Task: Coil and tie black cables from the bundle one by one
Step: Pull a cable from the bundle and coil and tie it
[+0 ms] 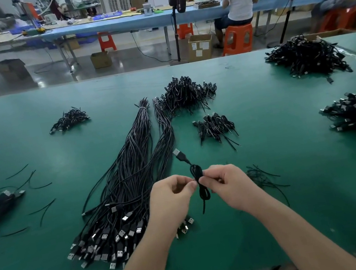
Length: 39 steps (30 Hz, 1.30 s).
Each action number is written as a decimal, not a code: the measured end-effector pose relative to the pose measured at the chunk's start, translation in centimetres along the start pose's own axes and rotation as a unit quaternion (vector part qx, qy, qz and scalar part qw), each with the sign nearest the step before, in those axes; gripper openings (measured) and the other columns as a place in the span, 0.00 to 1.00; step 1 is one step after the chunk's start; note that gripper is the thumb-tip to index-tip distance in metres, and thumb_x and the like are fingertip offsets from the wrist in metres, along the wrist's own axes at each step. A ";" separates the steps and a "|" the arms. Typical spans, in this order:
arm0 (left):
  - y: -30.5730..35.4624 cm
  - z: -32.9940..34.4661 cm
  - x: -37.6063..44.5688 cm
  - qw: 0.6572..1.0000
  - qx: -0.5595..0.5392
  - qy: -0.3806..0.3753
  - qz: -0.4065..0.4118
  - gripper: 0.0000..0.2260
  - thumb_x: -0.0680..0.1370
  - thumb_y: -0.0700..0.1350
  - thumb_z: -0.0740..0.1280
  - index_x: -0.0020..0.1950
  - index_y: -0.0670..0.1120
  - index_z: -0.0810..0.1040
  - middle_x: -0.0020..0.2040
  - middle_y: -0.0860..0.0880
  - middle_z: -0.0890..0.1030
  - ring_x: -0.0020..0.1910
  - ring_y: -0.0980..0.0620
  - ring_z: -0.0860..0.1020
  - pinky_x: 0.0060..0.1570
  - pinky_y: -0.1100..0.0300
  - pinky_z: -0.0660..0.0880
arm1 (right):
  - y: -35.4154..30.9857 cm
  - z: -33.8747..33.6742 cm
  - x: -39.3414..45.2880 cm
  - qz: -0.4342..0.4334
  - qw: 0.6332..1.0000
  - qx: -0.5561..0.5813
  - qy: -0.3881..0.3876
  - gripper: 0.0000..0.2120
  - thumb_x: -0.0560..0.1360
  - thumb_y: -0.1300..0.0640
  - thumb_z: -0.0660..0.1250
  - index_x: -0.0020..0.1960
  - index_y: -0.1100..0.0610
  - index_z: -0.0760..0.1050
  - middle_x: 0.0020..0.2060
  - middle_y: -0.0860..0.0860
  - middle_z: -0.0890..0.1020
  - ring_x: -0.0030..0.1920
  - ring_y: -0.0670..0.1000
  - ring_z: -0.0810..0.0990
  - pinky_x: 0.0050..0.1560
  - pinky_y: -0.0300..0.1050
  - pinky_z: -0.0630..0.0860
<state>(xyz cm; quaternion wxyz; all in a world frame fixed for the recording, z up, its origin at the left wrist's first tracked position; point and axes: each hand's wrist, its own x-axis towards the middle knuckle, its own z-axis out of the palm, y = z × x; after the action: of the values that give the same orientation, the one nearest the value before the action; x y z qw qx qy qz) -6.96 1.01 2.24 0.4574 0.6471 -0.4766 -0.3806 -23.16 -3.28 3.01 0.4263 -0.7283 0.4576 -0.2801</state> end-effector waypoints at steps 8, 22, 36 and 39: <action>-0.2 -0.2 0.2 0.994 -0.106 -0.026 -0.032 0.02 0.76 0.42 0.75 0.43 0.47 0.85 0.30 0.54 0.79 0.25 0.55 0.69 0.27 0.63 0.69 | 0.8 0.4 -0.1 0.024 0.997 0.074 0.015 0.14 0.81 0.55 0.65 0.38 0.45 0.80 0.27 0.43 0.75 0.30 0.48 0.73 0.36 0.44 0.72; -3.7 1.1 1.5 0.997 0.066 -0.003 0.046 0.01 0.74 0.49 0.76 0.43 0.55 0.85 0.38 0.60 0.84 0.39 0.61 0.81 0.41 0.65 0.76 | 4.0 2.8 1.4 0.086 0.960 0.253 0.090 0.06 0.79 0.56 0.70 0.50 0.52 0.86 0.28 0.50 0.80 0.31 0.47 0.77 0.36 0.40 0.76; -4.0 2.0 11.6 0.978 0.194 0.076 0.009 0.07 0.77 0.50 0.72 0.39 0.51 0.83 0.32 0.57 0.81 0.32 0.60 0.77 0.31 0.70 0.68 | 11.2 7.9 4.3 0.002 0.912 -0.408 -0.039 0.28 0.84 0.44 0.47 0.81 0.54 0.52 0.79 0.52 0.56 0.79 0.54 0.50 0.79 0.53 0.49; -3.9 3.5 15.3 0.970 0.233 0.070 0.007 0.07 0.78 0.50 0.71 0.42 0.48 0.84 0.36 0.53 0.82 0.38 0.52 0.80 0.40 0.60 0.75 | 11.8 8.2 4.3 -0.018 0.914 -0.406 0.000 0.27 0.83 0.44 0.49 0.78 0.55 0.61 0.77 0.53 0.64 0.78 0.55 0.58 0.77 0.54 0.55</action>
<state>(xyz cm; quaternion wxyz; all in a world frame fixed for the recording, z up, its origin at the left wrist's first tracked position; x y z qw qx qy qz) -5.25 -14.03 -3.32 0.3290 0.7578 -0.5231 -0.2094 -19.85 -6.71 -11.15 0.0888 -0.8469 0.5185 -0.0781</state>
